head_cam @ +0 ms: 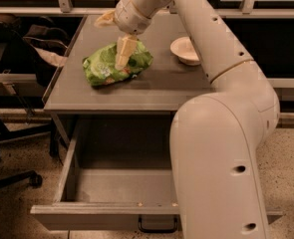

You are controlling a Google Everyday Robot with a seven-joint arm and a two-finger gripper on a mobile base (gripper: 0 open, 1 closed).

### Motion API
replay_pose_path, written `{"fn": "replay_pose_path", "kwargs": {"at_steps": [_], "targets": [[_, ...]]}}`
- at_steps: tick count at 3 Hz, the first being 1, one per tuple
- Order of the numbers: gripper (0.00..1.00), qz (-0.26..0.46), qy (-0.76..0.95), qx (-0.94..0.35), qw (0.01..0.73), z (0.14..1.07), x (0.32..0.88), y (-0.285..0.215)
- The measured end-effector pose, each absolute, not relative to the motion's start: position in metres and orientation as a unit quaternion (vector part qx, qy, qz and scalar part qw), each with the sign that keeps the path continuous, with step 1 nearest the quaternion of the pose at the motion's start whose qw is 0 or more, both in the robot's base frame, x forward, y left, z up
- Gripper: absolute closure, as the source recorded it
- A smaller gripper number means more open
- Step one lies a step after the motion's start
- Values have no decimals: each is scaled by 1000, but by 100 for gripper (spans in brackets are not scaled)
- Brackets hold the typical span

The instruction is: Place green rice chip bag into top drawer

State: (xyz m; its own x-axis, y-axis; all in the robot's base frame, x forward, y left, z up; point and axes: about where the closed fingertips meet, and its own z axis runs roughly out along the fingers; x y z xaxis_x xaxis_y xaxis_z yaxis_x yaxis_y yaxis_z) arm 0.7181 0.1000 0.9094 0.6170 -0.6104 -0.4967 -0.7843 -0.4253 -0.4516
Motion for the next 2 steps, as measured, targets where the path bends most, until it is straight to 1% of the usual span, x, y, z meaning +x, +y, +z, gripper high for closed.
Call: {"fn": "replay_pose_path", "kwargs": {"at_steps": [2], "targets": [[66, 130, 418, -834, 336, 909, 718, 100]]}}
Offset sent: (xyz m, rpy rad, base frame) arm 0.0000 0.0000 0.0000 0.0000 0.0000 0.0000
